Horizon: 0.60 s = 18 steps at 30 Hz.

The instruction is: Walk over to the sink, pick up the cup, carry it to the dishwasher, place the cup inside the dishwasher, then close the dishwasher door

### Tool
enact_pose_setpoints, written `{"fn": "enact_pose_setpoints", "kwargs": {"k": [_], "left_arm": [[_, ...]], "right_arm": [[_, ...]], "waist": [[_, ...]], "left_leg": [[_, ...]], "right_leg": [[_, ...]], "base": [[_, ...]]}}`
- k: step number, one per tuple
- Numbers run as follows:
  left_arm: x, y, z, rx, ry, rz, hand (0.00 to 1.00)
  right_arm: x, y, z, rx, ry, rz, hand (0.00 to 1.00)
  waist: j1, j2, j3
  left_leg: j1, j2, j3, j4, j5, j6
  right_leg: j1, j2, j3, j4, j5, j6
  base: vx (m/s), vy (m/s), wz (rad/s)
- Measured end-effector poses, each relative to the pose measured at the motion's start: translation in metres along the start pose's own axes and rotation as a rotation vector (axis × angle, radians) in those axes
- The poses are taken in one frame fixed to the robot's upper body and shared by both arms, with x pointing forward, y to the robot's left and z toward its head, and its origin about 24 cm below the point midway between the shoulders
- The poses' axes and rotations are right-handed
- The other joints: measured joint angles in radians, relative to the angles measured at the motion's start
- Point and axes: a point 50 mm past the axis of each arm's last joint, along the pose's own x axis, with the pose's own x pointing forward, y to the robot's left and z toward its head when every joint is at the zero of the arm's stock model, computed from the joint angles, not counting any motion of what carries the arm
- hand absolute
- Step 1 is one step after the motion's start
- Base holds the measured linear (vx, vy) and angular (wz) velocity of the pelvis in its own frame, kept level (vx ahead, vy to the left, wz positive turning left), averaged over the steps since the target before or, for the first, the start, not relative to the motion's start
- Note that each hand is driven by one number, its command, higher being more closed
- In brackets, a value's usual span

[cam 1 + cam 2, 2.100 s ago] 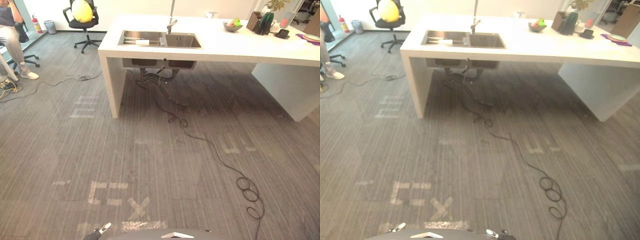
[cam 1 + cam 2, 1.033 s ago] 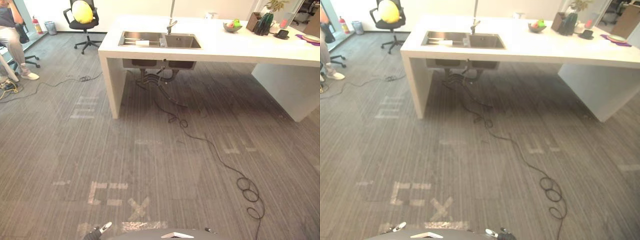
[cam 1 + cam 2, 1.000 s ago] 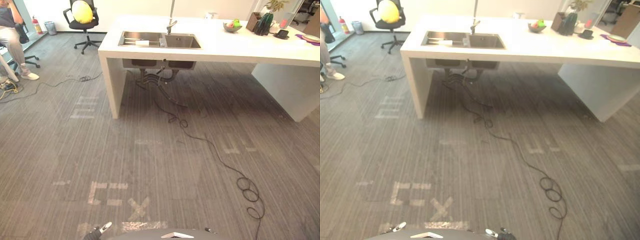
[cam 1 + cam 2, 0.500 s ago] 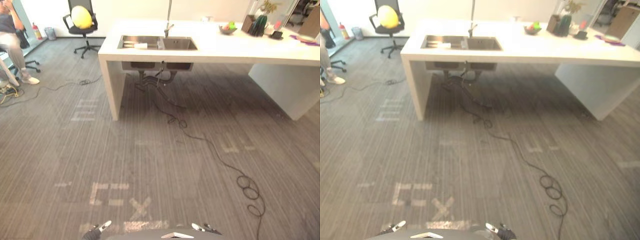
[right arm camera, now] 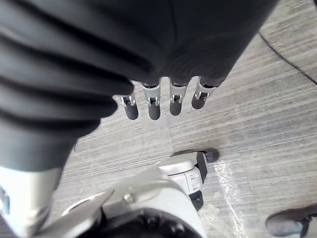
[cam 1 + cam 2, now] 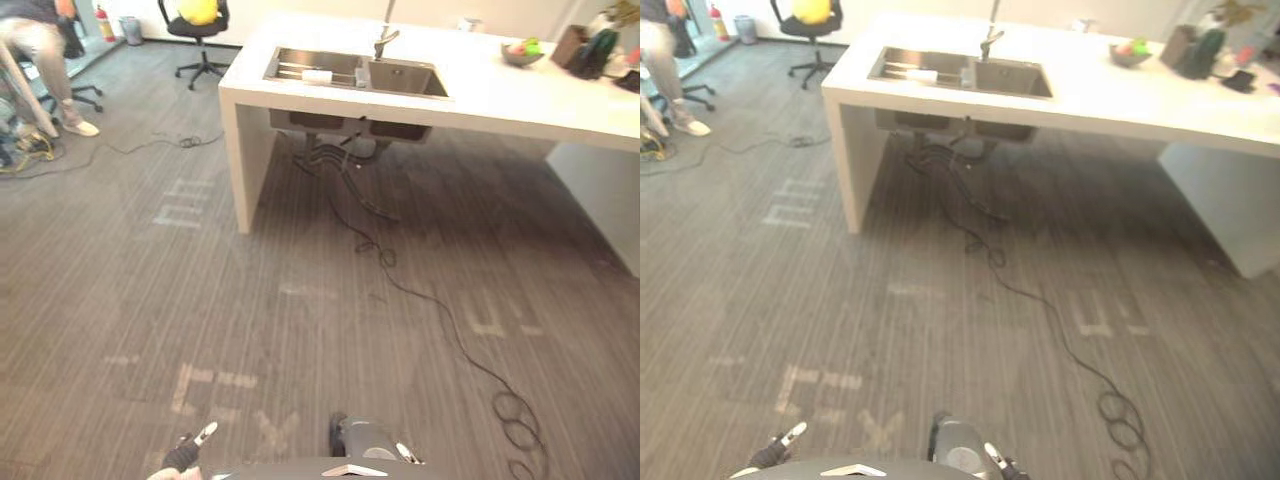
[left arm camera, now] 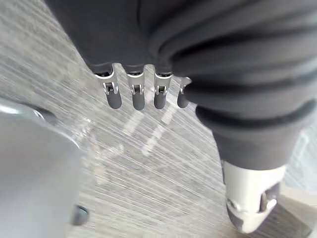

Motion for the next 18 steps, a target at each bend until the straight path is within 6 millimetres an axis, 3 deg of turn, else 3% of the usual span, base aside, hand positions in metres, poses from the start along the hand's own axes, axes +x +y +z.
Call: {"fn": "enact_pose_setpoints", "kwargs": {"k": [1, 2, 3, 4, 6, 9, 10, 11, 12, 13, 14, 18], "left_arm": [[0.001, -0.007, 0.001, -0.021, -0.010, -0.014, 0.00], [0.002, -0.015, 0.002, -0.043, -0.023, -0.031, 0.00], [0.002, -0.015, 0.001, -0.050, -0.020, -0.029, 0.00], [0.002, -0.014, 0.003, -0.056, -0.033, -0.022, 0.00], [0.002, -0.013, 0.006, -0.057, -0.058, -0.014, 0.00], [0.004, -0.016, 0.013, -0.035, -0.094, -0.014, 0.00], [0.004, -0.017, 0.016, -0.018, -0.112, -0.013, 0.00], [0.003, -0.018, 0.017, -0.011, -0.133, -0.009, 0.00], [0.003, -0.017, 0.016, -0.012, -0.139, -0.004, 0.00], [0.003, -0.013, 0.025, -0.014, -0.176, 0.012, 0.00], [0.004, -0.013, 0.032, -0.002, -0.213, 0.015, 0.00], [0.006, -0.016, 0.046, 0.070, -0.269, 0.008, 0.00]], "right_arm": [[0.001, 0.000, 0.004, -0.008, -0.009, 0.001, 0.00], [0.002, -0.005, 0.010, -0.025, -0.027, -0.007, 0.00], [0.002, -0.007, 0.011, -0.030, -0.030, -0.012, 0.00], [0.002, -0.009, 0.012, -0.022, -0.029, -0.019, 0.00], [0.002, -0.008, 0.012, -0.014, -0.030, -0.016, 0.00], [0.007, -0.005, 0.022, 0.008, -0.049, -0.010, 0.00], [0.007, -0.004, 0.021, 0.018, -0.048, -0.011, 0.00], [0.007, -0.004, 0.021, 0.026, -0.053, -0.005, 0.00], [0.006, -0.006, 0.022, 0.025, -0.054, -0.004, 0.00], [0.009, 0.008, 0.022, 0.039, -0.061, 0.032, 0.00], [0.010, 0.012, 0.026, 0.026, -0.070, 0.049, 0.00], [0.012, 0.019, 0.025, -0.019, -0.040, 0.082, 0.00]], "waist": [[0.000, 0.006, 0.003], [0.000, 0.032, 0.015], [0.000, 0.037, 0.025], [0.000, 0.045, 0.036], [0.002, 0.036, 0.041], [0.017, 0.029, 0.051], [0.020, 0.024, 0.055], [0.022, 0.027, 0.054], [0.031, 0.021, 0.059], [0.027, -0.010, 0.066], [0.027, -0.033, 0.069], [0.048, -0.049, 0.090]], "left_leg": [[-0.045, 0.009, 0.000, 0.106, 0.036, -0.019], [-0.142, 0.052, -0.002, 0.332, 0.153, -0.059], [-0.185, 0.082, 0.009, 0.430, 0.172, -0.060], [-0.227, 0.139, 0.056, 0.570, 0.171, -0.035], [-0.272, 0.157, 0.086, 0.618, 0.145, -0.007], [-0.336, 0.126, 0.147, 0.363, 0.092, -0.005], [-0.332, 0.098, 0.170, 0.154, 0.120, 0.015], [-0.325, 0.072, 0.150, -0.103, 0.232, 0.038], [-0.316, 0.062, 0.148, -0.143, 0.344, 0.074], [-0.275, 0.018, 0.165, -0.196, 0.334, 0.074], [-0.286, 0.015, 0.154, -0.185, 0.321, 0.076], [-0.315, 0.005, 0.138, -0.078, 0.236, 0.098]], "right_leg": [[0.016, 0.004, -0.002, -0.010, -0.009, -0.006], [0.077, 0.024, -0.010, -0.061, -0.014, -0.017], [0.119, 0.037, -0.015, -0.092, -0.016, -0.022], [0.223, 0.054, -0.019, -0.149, -0.022, -0.031], [0.358, 0.051, -0.019, -0.239, -0.022, -0.032], [0.468, 0.024, 0.003, -0.311, -0.025, -0.027], [0.490, 0.007, 0.009, -0.310, -0.037, -0.012], [0.497, 0.001, 0.020, -0.304, -0.073, 0.006], [0.500, -0.002, 0.037, -0.302, -0.098, 0.034], [0.510, -0.031, 0.061, -0.318, -0.103, 0.020], [0.501, -0.023, 0.076, -0.328, -0.086, -0.003], [0.524, -0.031, 0.112, -0.347, -0.056, 0.018]], "base": [[0.47, -0.229, 0.03], [0.30, -0.163, -0.01], [0.33, -0.156, 0.00], [0.26, -0.103, 0.03], [0.15, -0.067, -0.03], [-0.04, 0.040, -0.31], [-0.12, 0.102, -0.32], [-0.07, 0.120, -0.40], [0.03, 0.115, -0.30], [0.24, 0.111, -0.12], [0.30, 0.088, -0.03], [0.25, 0.105, 0.00]]}}
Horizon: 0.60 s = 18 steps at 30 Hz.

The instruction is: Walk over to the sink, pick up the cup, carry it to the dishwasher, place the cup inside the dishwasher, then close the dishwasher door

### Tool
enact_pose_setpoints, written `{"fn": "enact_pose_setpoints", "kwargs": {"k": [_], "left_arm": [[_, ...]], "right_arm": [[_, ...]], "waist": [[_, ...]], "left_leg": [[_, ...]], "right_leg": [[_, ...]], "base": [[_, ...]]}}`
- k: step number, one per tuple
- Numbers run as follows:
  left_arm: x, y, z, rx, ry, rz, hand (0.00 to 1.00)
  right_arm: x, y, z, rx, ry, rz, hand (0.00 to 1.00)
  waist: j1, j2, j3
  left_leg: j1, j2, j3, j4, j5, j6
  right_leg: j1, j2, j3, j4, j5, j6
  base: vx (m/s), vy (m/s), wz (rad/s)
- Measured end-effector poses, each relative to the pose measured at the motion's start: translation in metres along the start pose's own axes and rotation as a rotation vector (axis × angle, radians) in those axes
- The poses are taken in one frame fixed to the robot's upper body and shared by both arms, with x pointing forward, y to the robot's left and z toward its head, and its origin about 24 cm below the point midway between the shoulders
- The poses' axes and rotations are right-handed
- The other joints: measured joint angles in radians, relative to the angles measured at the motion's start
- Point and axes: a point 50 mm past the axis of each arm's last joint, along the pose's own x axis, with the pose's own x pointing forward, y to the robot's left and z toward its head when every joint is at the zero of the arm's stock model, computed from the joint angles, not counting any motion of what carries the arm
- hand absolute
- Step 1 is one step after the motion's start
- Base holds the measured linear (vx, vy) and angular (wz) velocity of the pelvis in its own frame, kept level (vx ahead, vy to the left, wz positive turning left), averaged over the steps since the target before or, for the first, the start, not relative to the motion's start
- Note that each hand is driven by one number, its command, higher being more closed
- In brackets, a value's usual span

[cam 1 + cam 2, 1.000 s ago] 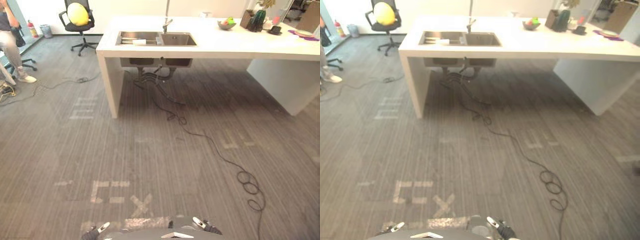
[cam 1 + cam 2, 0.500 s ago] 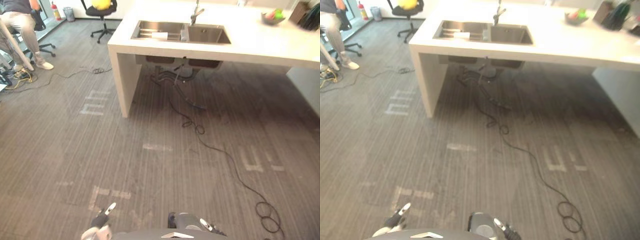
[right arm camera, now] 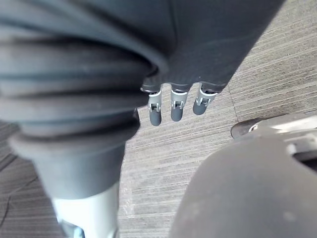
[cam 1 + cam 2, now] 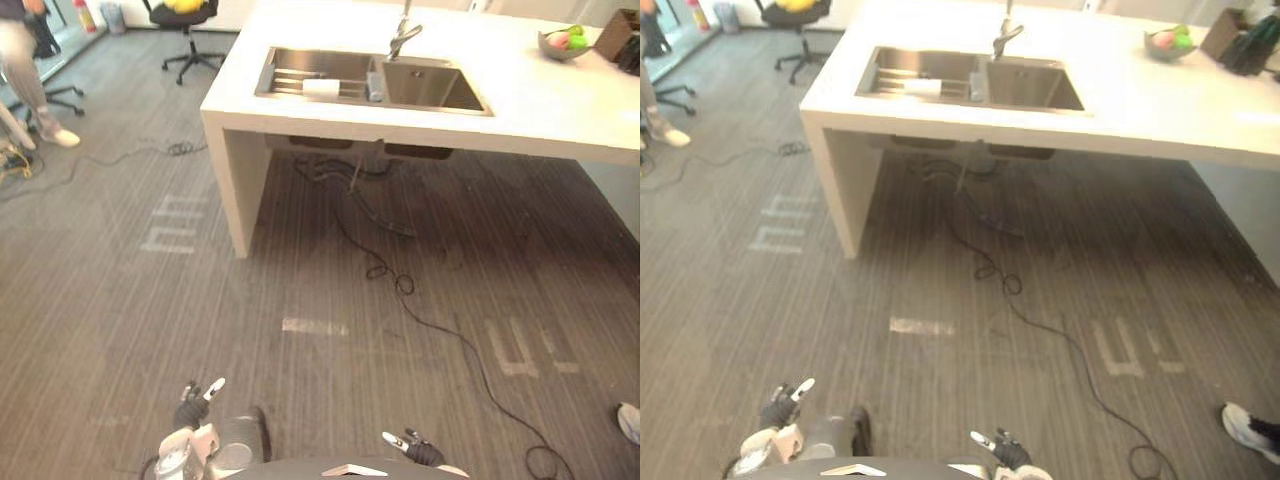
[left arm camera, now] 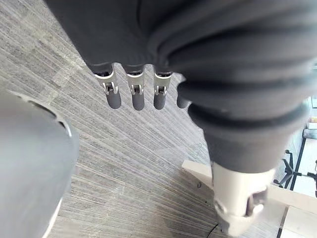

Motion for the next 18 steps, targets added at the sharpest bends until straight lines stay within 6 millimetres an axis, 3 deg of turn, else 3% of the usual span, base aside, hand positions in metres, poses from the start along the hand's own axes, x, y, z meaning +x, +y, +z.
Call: {"fn": "enact_pose_setpoints", "kwargs": {"k": [1, 2, 4, 5, 6, 7, 9, 10, 11, 12, 13, 14, 15, 17, 18], "left_arm": [[0.001, -0.002, 0.001, 0.021, -0.001, -0.012, 0.00], [0.002, -0.006, 0.003, 0.045, -0.004, -0.030, 0.00], [0.002, -0.012, 0.003, 0.091, -0.005, -0.061, 0.00], [0.002, -0.012, 0.003, 0.129, -0.006, -0.068, 0.00], [0.002, -0.011, 0.003, 0.155, -0.004, -0.070, 0.00], [0.001, -0.012, 0.001, 0.162, 0.000, -0.072, 0.00], [-0.001, -0.015, -0.002, 0.182, 0.005, -0.085, 0.00], [0.001, -0.016, 0.001, 0.192, -0.005, -0.078, 0.00], [0.002, -0.019, 0.004, 0.201, -0.016, -0.080, 0.00], [0.003, -0.020, 0.006, 0.201, -0.022, -0.078, 0.00], [0.005, -0.024, 0.010, 0.195, -0.032, -0.075, 0.00], [0.006, -0.027, 0.013, 0.190, -0.044, -0.076, 0.00], [0.006, -0.028, 0.016, 0.187, -0.061, -0.076, 0.00], [0.008, -0.035, 0.039, 0.174, -0.163, -0.090, 0.00], [0.008, -0.038, 0.044, 0.170, -0.188, -0.091, 0.00]], "right_arm": [[0.001, 0.001, 0.000, 0.002, 0.006, 0.003, 0.00], [0.001, 0.001, -0.001, 0.005, 0.012, 0.001, 0.00], [-0.001, -0.002, -0.006, 0.011, 0.027, -0.010, 0.00], [-0.002, -0.003, -0.007, 0.020, 0.032, -0.013, 0.00], [-0.002, -0.003, -0.009, 0.047, 0.026, -0.019, 0.00], [-0.003, -0.003, -0.010, 0.058, 0.027, -0.018, 0.00], [-0.003, -0.005, -0.009, 0.057, 0.023, -0.019, 0.00], [-0.002, -0.003, -0.006, 0.046, 0.015, -0.009, 0.00], [-0.001, -0.001, -0.005, 0.056, 0.010, -0.007, 0.00], [-0.001, -0.001, -0.005, 0.071, 0.006, -0.010, 0.00], [-0.001, -0.003, -0.004, 0.100, -0.002, -0.021, 0.00], [-0.002, -0.004, -0.005, 0.115, -0.003, -0.029, 0.00], [-0.003, -0.004, -0.007, 0.117, 0.000, -0.034, 0.00], [-0.007, -0.006, -0.014, 0.102, 0.008, -0.051, 0.00], [-0.008, -0.008, -0.017, 0.097, 0.014, -0.059, 0.00]], "waist": [[-0.001, -0.010, -0.007], [-0.001, -0.004, -0.009], [-0.004, -0.005, -0.024], [-0.009, -0.016, -0.023], [-0.014, -0.034, -0.015], [-0.019, -0.029, -0.014], [-0.028, -0.018, -0.012], [-0.036, -0.017, -0.014], [-0.048, -0.015, -0.017], [-0.053, -0.014, -0.018], [-0.063, -0.003, -0.011], [-0.077, 0.015, -0.008], [-0.078, 0.020, -0.008], [-0.069, 0.017, -0.008], [-0.069, 0.021, -0.005]], "left_leg": [[0.007, -0.009, -0.001, 0.001, -0.011, 0.003], [0.021, -0.025, -0.005, -0.002, -0.032, -0.001], [0.062, -0.059, -0.003, -0.047, -0.048, 0.017], [0.113, -0.093, -0.003, -0.080, -0.051, 0.028], [0.186, -0.127, -0.005, -0.127, -0.055, 0.036], [0.234, -0.136, -0.009, -0.157, -0.058, 0.043], [0.326, -0.139, -0.009, -0.213, -0.073, 0.050], [0.371, -0.136, -0.009, -0.245, -0.076, 0.055], [0.401, -0.126, -0.010, -0.267, -0.082, 0.050], [0.409, -0.118, -0.012, -0.275, -0.087, 0.044], [0.423, -0.090, -0.020, -0.281, -0.097, 0.024], [0.431, -0.050, -0.032, -0.280, -0.117, -0.001], [0.440, -0.034, -0.033, -0.282, -0.126, -0.014], [0.490, 0.001, -0.033, -0.288, -0.180, -0.074], [0.513, 0.012, -0.033, -0.286, -0.199, -0.089]], "right_leg": [[-0.003, -0.006, 0.000, 0.021, 0.001, 0.002], [-0.012, -0.018, 0.004, 0.069, -0.002, 0.007], [-0.089, -0.044, 0.026, 0.285, -0.033, 0.056], [-0.186, -0.075, 0.050, 0.519, -0.010, 0.076], [-0.258, -0.107, 0.064, 0.720, 0.100, 0.081], [-0.282, -0.119, 0.061, 0.797, 0.182, 0.080], [-0.376, -0.136, 0.029, 0.964, 0.129, 0.026], [-0.448, -0.137, -0.021, 0.987, 0.044, 0.002], [-0.514, -0.132, -0.078, 0.932, -0.010, -0.009], [-0.542, -0.125, -0.107, 0.877, -0.026, -0.016], [-0.580, -0.094, -0.155, 0.717, -0.035, -0.018], [-0.593, -0.055, -0.189, 0.489, 0.002, -0.022], [-0.597, -0.038, -0.193, 0.373, 0.035, -0.020], [-0.589, 0.002, -0.174, 0.017, 0.205, -0.011], [-0.582, 0.008, -0.171, 0.025, 0.288, -0.038]], "base": [[0.21, 0.101, 0.08], [0.23, 0.125, 0.16], [0.24, 0.114, 0.14], [0.31, 0.108, 0.13], [0.29, 0.097, 0.16], [0.34, 0.073, 0.03], [0.28, 0.052, -0.06], [0.31, 0.000, 0.06], [0.36, -0.023, 0.15], [0.24, -0.096, 0.23], [0.02, -0.101, 0.32], [-0.08, -0.095, 0.31], [-0.12, -0.075, 0.28], [0.09, -0.136, 0.08], [0.33, -0.191, -0.03]]}}
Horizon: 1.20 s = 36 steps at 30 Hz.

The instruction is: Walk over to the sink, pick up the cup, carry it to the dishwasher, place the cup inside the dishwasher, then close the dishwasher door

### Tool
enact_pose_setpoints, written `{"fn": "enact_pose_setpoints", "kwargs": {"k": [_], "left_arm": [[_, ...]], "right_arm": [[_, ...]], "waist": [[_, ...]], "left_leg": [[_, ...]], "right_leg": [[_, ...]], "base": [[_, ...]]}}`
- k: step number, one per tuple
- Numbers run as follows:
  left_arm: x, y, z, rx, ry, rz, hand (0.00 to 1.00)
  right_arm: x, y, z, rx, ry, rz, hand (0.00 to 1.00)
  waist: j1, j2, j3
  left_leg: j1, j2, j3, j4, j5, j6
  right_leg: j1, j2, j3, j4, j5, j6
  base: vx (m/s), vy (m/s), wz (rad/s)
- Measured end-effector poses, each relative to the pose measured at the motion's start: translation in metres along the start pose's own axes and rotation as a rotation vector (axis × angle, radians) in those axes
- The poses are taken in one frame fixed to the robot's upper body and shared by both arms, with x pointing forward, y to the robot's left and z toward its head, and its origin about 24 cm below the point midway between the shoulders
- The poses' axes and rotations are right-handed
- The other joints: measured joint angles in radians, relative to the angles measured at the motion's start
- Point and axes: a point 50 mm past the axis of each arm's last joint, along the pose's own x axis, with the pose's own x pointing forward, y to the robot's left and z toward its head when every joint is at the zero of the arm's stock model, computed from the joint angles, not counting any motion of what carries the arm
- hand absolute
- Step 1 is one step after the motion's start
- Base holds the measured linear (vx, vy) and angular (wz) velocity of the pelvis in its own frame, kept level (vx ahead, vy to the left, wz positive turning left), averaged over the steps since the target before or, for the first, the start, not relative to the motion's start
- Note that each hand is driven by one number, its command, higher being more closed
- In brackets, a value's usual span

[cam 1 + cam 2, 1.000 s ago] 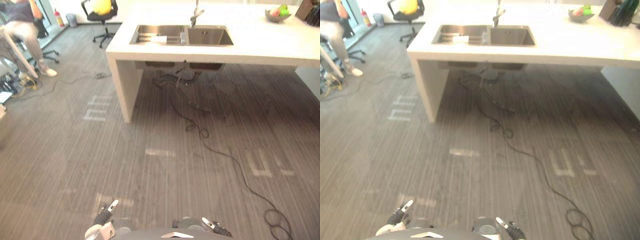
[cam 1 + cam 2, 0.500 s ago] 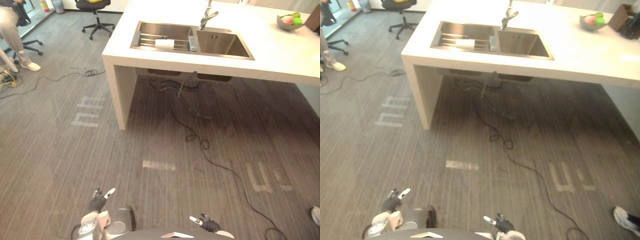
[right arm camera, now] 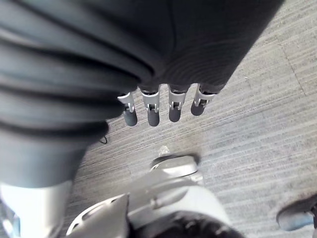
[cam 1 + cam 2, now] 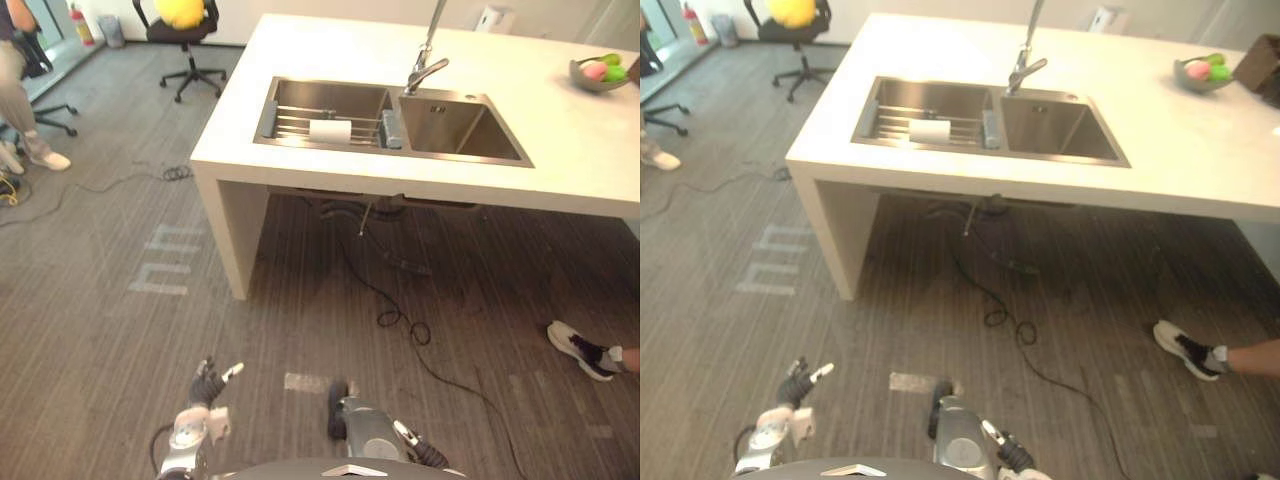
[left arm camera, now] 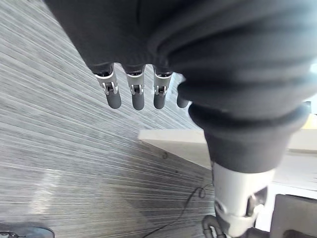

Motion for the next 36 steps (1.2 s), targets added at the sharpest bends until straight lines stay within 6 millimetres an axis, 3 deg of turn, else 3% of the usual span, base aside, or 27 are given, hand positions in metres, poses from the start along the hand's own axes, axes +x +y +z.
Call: {"fn": "enact_pose_setpoints", "kwargs": {"k": [1, 2, 3, 6, 7, 9, 10, 11, 12, 14, 16, 18, 19, 20, 23, 25, 28, 30, 32, 36], "left_arm": [[0.002, -0.002, 0.011, 0.010, -0.048, 0.009, 0.00], [0.005, -0.013, 0.038, 0.034, -0.160, 0.016, 0.00], [0.006, -0.018, 0.052, 0.042, -0.221, 0.018, 0.00], [-0.008, -0.030, 0.130, 0.052, -0.557, 0.088, 0.00], [-0.023, -0.030, 0.159, 0.041, -0.695, 0.132, 0.00], [-0.047, -0.032, 0.195, 0.067, -0.881, 0.176, 0.00], [-0.053, -0.032, 0.201, 0.088, -0.925, 0.191, 0.00], [-0.061, -0.030, 0.211, 0.148, -0.995, 0.236, 0.00], [-0.064, -0.030, 0.214, 0.187, -1.025, 0.258, 0.00], [-0.082, -0.031, 0.229, 0.317, -1.163, 0.299, 0.00], [-0.097, -0.036, 0.242, 0.358, -1.268, 0.292, 0.00], [-0.102, -0.048, 0.248, 0.402, -1.320, 0.243, 0.00], [-0.103, -0.056, 0.247, 0.426, -1.322, 0.204, 0.00], [-0.101, -0.067, 0.243, 0.479, -1.307, 0.136, 0.00], [-0.102, -0.082, 0.236, 0.535, -1.287, 0.042, 0.00], [-0.103, -0.088, 0.234, 0.549, -1.284, -0.003, 0.00], [-0.108, -0.108, 0.225, 0.585, -1.282, -0.150, 0.00], [-0.114, -0.128, 0.216, 0.605, -1.294, -0.276, 0.00], [-0.112, -0.138, 0.207, 0.639, -1.278, -0.330, 0.00], [-0.099, -0.142, 0.203, 0.715, -1.202, -0.353, 0.00]], "right_arm": [[0.000, -0.002, 0.001, -0.013, -0.002, -0.005, 0.00], [0.000, -0.006, 0.009, -0.049, -0.021, -0.014, 0.00], [0.000, -0.007, 0.012, -0.050, -0.030, -0.016, 0.00], [-0.001, -0.007, 0.010, -0.045, 0.003, -0.015, 0.00], [-0.002, -0.010, 0.008, -0.044, 0.035, -0.012, 0.00], [-0.006, -0.021, -0.002, -0.043, 0.103, -0.014, 0.00], [-0.007, -0.023, -0.006, -0.041, 0.126, -0.017, 0.00], [-0.010, -0.024, -0.017, -0.024, 0.178, -0.016, 0.00], [-0.012, -0.026, -0.024, -0.010, 0.211, -0.012, 0.00], [-0.020, -0.031, -0.045, -0.008, 0.314, -0.002, 0.00], [-0.023, -0.033, -0.051, -0.034, 0.356, 0.018, 0.00], [-0.025, -0.033, -0.055, -0.054, 0.388, 0.051, 0.00], [-0.026, -0.033, -0.057, -0.056, 0.409, 0.070, 0.00], [-0.028, -0.032, -0.061, -0.069, 0.443, 0.085, 0.00], [-0.029, -0.013, -0.075, -0.013, 0.493, 0.134, 0.00], [-0.029, -0.008, -0.076, 0.004, 0.494, 0.138, 0.00], [-0.028, -0.009, -0.074, 0.121, 0.449, 0.061, 0.00], [-0.032, -0.017, -0.080, 0.255, 0.425, -0.011, 0.00], [-0.034, -0.017, -0.084, 0.304, 0.401, -0.064, 0.00], [-0.034, -0.018, -0.083, 0.314, 0.378, -0.101, 0.00]], "waist": [[-0.003, 0.005, 0.003], [-0.008, 0.042, 0.012], [-0.009, 0.048, 0.017], [-0.012, 0.050, 0.009], [-0.007, 0.059, -0.004], [-0.004, 0.086, -0.014], [0.000, 0.087, -0.014], [0.007, 0.087, -0.014], [0.012, 0.073, -0.011], [0.036, 0.070, -0.027], [0.047, 0.065, -0.031], [0.047, 0.053, -0.037], [0.046, 0.054, -0.043], [0.048, 0.056, -0.064], [0.053, -0.033, -0.099], [0.060, -0.048, -0.108], [0.060, -0.039, -0.115], [0.054, -0.027, -0.131], [0.046, -0.031, -0.143], [0.033, -0.044, -0.173]], "left_leg": [[0.027, 0.017, 0.000, 0.013, -0.011, -0.004], [0.037, 0.049, -0.003, 0.053, -0.003, 0.001], [0.034, 0.058, -0.007, 0.081, 0.010, 0.002], [0.004, 0.087, -0.050, 0.244, 0.094, 0.000], [-0.059, 0.105, -0.070, 0.383, 0.145, -0.003], [-0.253, 0.164, -0.118, 0.728, 0.317, -0.037], [-0.306, 0.176, -0.113, 0.809, 0.281, -0.028], [-0.371, 0.174, -0.100, 0.885, 0.199, -0.015], [-0.389, 0.168, -0.085, 0.880, 0.168, -0.013], [-0.445, 0.149, -0.006, 0.731, 0.089, 0.023], [-0.465, 0.114, 0.028, 0.506, 0.073, 0.033], [-0.486, 0.054, 0.012, 0.272, 0.122, 0.042], [-0.487, 0.030, -0.016, 0.163, 0.205, 0.043], [-0.468, 0.011, -0.034, 0.085, 0.351, 0.037], [-0.440, -0.036, 0.004, 0.036, 0.342, 0.056], [-0.435, -0.040, 0.026, 0.036, 0.326, 0.063], [-0.405, -0.036, 0.057, 0.042, 0.269, 0.065], [-0.375, -0.032, 0.069, 0.004, 0.267, 0.064], [-0.329, -0.037, 0.091, -0.065, 0.290, 0.059], [-0.323, -0.032, 0.151, -0.114, 0.340, 0.058]], "right_leg": [[0.000, 0.012, 0.006, 0.049, 0.077, -0.047], [-0.027, 0.030, 0.003, 0.172, 0.008, -0.089], [-0.029, 0.031, -0.003, 0.209, -0.025, -0.084], [-0.025, 0.031, -0.023, 0.356, -0.180, -0.085], [-0.018, 0.046, -0.023, 0.376, -0.221, -0.090], [0.059, 0.089, -0.026, 0.301, -0.246, -0.104], [0.093, 0.102, -0.027, 0.270, -0.249, -0.114], [0.176, 0.106, -0.030, 0.210, -0.245, -0.130], [0.217, 0.106, -0.030, 0.177, -0.240, -0.126], [0.341, 0.104, -0.003, 0.075, -0.232, -0.111], [0.384, 0.087, 0.028, 0.038, -0.231, -0.094], [0.401, 0.056, 0.055, 0.027, -0.244, -0.062], [0.406, 0.047, 0.067, 0.030, -0.257, -0.039], [0.416, 0.044, 0.098, 0.033, -0.286, -0.001], [0.409, -0.017, 0.125, 0.021, -0.280, 0.010], [0.404, -0.023, 0.145, 0.019, -0.270, 0.022], [0.391, -0.030, 0.150, 0.085, -0.268, 0.028], [0.312, -0.033, 0.146, 0.243, -0.268, 0.028], [0.260, -0.048, 0.128, 0.324, -0.257, 0.043], [0.268, -0.046, 0.085, 0.196, -0.243, 0.051]], "base": [[0.53, -0.238, -0.07], [0.51, -0.229, -0.04], [0.52, -0.228, 0.09], [0.37, -0.176, 0.06], [0.37, -0.197, -0.13], [0.40, -0.107, -0.01], [0.46, -0.066, 0.03], [0.36, -0.066, -0.05], [0.44, -0.069, -0.15], [0.33, -0.005, -0.30], [-0.04, 0.067, -0.43], [-0.09, 0.126, -0.37], [0.18, 0.245, -0.39], [0.27, 0.253, -0.34], [0.27, 0.219, -0.29], [0.12, 0.119, -0.34], [0.04, 0.064, -0.33], [-0.01, 0.049, -0.25], [0.04, 0.039, -0.33], [0.07, -0.007, -0.55]]}}
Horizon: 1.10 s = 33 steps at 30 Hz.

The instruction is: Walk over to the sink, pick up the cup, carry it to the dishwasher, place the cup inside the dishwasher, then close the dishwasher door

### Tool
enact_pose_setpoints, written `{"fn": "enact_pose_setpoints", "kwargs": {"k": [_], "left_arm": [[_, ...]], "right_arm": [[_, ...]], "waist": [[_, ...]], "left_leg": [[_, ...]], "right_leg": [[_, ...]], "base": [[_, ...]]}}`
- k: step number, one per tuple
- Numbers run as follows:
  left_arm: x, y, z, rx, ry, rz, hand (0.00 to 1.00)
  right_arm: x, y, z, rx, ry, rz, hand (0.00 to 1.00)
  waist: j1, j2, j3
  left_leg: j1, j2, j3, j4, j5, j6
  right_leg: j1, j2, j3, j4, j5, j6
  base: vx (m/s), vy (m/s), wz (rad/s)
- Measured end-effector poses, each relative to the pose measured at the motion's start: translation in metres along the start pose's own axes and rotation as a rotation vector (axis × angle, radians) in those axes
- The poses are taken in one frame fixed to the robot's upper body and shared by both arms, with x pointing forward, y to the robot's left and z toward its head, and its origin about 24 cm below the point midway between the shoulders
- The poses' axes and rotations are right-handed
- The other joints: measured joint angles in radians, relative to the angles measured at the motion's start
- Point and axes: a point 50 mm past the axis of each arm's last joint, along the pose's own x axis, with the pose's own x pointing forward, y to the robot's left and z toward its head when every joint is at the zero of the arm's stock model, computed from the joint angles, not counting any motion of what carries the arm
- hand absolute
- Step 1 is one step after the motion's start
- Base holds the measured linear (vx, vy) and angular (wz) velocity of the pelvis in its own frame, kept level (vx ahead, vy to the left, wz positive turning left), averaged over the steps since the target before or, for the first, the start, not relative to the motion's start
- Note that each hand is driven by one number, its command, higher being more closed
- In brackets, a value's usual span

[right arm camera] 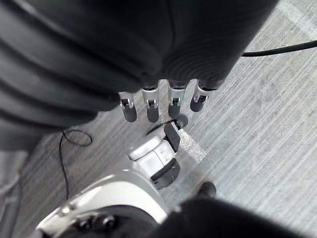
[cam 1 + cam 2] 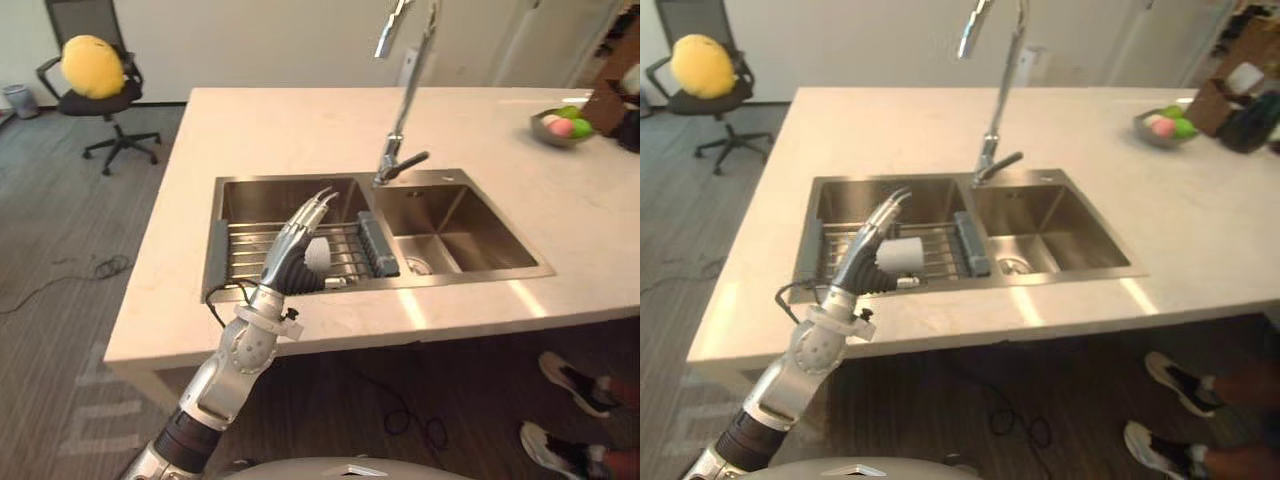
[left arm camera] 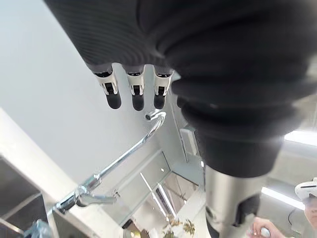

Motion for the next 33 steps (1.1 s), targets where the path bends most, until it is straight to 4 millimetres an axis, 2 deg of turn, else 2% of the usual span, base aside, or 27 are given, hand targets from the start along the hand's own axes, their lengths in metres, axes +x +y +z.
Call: {"fn": "enact_pose_setpoints", "kwargs": {"k": [6, 10, 11, 16, 19, 25, 31, 33], "left_arm": [[0.019, 0.011, -0.002, 0.096, -0.005, -0.087, 0.00], [0.015, 0.013, -0.015, 0.145, 0.066, -0.149, 0.00], [0.014, 0.012, -0.022, 0.155, 0.109, -0.173, 0.00], [0.014, 0.012, -0.036, 0.200, 0.201, -0.213, 0.00], [0.015, 0.018, -0.053, 0.258, 0.278, -0.246, 0.00], [0.023, 0.037, -0.076, 0.365, 0.381, -0.253, 0.00], [0.043, 0.068, -0.091, 0.494, 0.464, -0.299, 0.00], [0.049, 0.072, -0.093, 0.507, 0.486, -0.337, 0.00]], "right_arm": [[-0.001, -0.004, -0.002, 0.003, 0.029, 0.008, 0.00], [-0.001, -0.003, 0.001, -0.027, 0.041, 0.010, 0.00], [-0.001, -0.004, 0.004, -0.028, 0.052, 0.028, 0.00], [-0.001, -0.010, 0.004, -0.079, 0.087, 0.015, 0.00], [-0.001, -0.010, 0.010, -0.108, 0.088, 0.011, 0.00], [0.000, -0.004, 0.014, -0.111, 0.087, 0.042, 0.00], [0.000, -0.005, 0.018, -0.110, 0.053, 0.072, 0.00], [-0.001, -0.006, 0.020, -0.119, 0.045, 0.076, 0.00]], "waist": [[-0.018, 0.017, 0.002], [-0.024, 0.020, 0.003], [-0.035, 0.031, 0.010], [-0.041, 0.042, 0.006], [-0.045, 0.047, 0.005], [-0.063, 0.034, 0.014], [-0.099, 0.054, 0.033], [-0.103, 0.060, 0.045]], "left_leg": [[-0.011, -0.003, 0.040, -0.086, 0.044, 0.005], [0.009, -0.017, 0.038, -0.120, 0.074, -0.003], [0.014, -0.017, 0.028, -0.120, 0.082, -0.006], [0.013, -0.019, 0.015, -0.120, 0.086, -0.003], [0.004, -0.024, 0.014, -0.120, 0.084, 0.001], [0.002, -0.030, 0.016, -0.119, 0.082, 0.006], [0.009, -0.033, 0.012, -0.114, 0.081, 0.006], [0.021, -0.031, 0.012, -0.119, 0.078, 0.001]], "right_leg": [[0.030, 0.022, 0.000, -0.218, 0.085, 0.006], [0.042, 0.021, -0.032, -0.257, 0.079, 0.001], [0.047, 0.022, -0.040, -0.260, 0.072, 0.002], [0.063, 0.025, -0.049, -0.285, 0.064, 0.008], [0.063, 0.023, -0.049, -0.306, 0.076, 0.013], [0.075, 0.025, -0.050, -0.341, 0.100, 0.008], [0.089, 0.025, -0.045, -0.356, 0.108, 0.007], [0.099, 0.025, -0.043, -0.356, 0.108, 0.007]], "base": [[0.00, 0.021, -0.25], [-0.01, -0.033, -0.15], [-0.05, -0.042, 0.06], [-0.02, -0.009, 0.05], [0.02, 0.006, 0.00], [0.08, -0.010, -0.03], [0.05, -0.016, -0.03], [0.00, -0.027, -0.05]]}}
